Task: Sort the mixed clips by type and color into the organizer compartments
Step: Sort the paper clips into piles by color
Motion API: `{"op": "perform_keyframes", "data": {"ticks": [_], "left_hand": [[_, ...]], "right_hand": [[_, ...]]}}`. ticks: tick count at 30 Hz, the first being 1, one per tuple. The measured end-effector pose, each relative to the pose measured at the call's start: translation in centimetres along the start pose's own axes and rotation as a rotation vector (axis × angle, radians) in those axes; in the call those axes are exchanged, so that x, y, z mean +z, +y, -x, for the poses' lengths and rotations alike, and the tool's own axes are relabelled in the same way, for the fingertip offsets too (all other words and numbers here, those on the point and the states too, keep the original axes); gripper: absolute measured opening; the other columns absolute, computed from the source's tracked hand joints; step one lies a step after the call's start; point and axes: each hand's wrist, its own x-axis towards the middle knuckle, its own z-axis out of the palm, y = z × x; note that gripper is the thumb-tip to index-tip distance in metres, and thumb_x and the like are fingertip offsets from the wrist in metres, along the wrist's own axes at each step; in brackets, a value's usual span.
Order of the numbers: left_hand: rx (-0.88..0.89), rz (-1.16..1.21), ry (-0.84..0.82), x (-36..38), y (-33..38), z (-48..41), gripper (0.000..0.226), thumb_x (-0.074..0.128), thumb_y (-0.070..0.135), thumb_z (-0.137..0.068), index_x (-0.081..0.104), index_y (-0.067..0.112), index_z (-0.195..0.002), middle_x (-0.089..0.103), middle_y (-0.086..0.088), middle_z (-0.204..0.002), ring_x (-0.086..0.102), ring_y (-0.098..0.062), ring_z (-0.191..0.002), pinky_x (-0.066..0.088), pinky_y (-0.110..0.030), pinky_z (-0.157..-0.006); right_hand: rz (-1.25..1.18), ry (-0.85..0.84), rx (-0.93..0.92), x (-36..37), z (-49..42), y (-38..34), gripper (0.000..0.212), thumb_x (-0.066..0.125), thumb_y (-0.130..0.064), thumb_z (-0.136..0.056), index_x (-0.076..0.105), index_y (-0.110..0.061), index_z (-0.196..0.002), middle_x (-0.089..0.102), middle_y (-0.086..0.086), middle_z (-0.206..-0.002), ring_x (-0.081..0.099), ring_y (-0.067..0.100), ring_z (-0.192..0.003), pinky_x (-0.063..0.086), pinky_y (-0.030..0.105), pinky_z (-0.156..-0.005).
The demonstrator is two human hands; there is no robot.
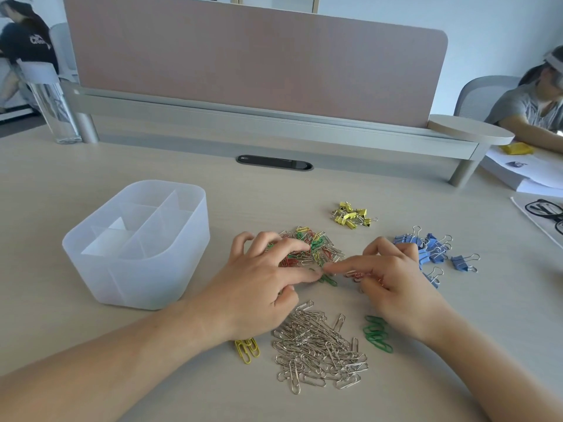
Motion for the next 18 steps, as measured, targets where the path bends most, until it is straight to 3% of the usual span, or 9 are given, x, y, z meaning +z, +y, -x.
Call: {"op": "perform_keyframes", "data": {"ticks": [4,8,12,14,16,18], "left_hand": [[0.027,0.054,0.034,-0.22,-0.05,-0.06,0.055,0.024,0.034,-0.085,0.054,0.046,-0.129,0.037,0.02,-0.143,0.027,-0.012,-0.131,0.016,-0.042,-0.108],[0.01,0.069,0.039,0.18,-0.41,-0.1,0.054,0.023,0.034,-0.085,0.057,0.045,-0.126,0.04,0.02,-0.139,0.03,-0.012,-0.128,0.017,-0.042,-0.107],[0.001,0.07,0.041,0.31,-0.53,-0.12,0.055,0.022,0.035,-0.085,0.055,0.045,-0.127,0.039,0.021,-0.139,0.03,-0.01,-0.128,0.017,-0.04,-0.106],[-0.02,0.072,0.038,0.25,-0.6,-0.16,0.057,0.019,0.036,-0.085,0.055,0.044,-0.129,0.038,0.022,-0.14,0.029,-0.01,-0.128,0.016,-0.039,-0.106],[-0.034,0.069,0.034,0.28,-0.71,-0.19,0.059,0.017,0.036,-0.084,0.054,0.045,-0.129,0.037,0.023,-0.14,0.028,-0.01,-0.128,0.016,-0.04,-0.107],[-0.029,0.062,0.029,0.18,-0.67,-0.15,0.059,0.017,0.036,-0.084,0.055,0.047,-0.129,0.037,0.023,-0.14,0.028,-0.01,-0.128,0.016,-0.04,-0.106]], "right_hand": [[-0.121,0.063,0.05,-0.65,0.18,-0.26,0.066,0.043,0.009,-0.083,0.069,-0.051,-0.093,0.051,-0.005,-0.071,0.031,-0.017,-0.091,0.016,0.006,-0.087],[-0.048,-0.033,0.01,-0.44,0.09,-0.34,0.057,0.034,-0.012,-0.078,0.066,-0.058,-0.093,0.048,-0.009,-0.078,0.033,-0.012,-0.092,0.016,0.01,-0.088],[-0.054,-0.026,0.015,-0.65,0.19,0.12,0.057,0.036,-0.013,-0.075,0.07,-0.056,-0.091,0.054,-0.01,-0.08,0.042,0.005,-0.089,0.021,0.016,-0.088],[-0.008,-0.04,-0.022,-0.71,0.28,0.38,0.058,0.039,-0.01,-0.075,0.07,-0.054,-0.095,0.065,-0.023,-0.093,0.045,0.007,-0.088,0.023,0.024,-0.089],[0.051,-0.104,-0.093,-0.58,0.39,0.33,0.058,0.04,-0.01,-0.076,0.069,-0.053,-0.102,0.059,-0.044,-0.109,0.046,0.005,-0.091,0.023,0.029,-0.09],[0.099,-0.164,-0.147,-0.42,0.45,0.15,0.058,0.035,-0.016,-0.079,0.065,-0.055,-0.111,0.052,-0.049,-0.115,0.042,0.003,-0.095,0.02,0.024,-0.09]]}}
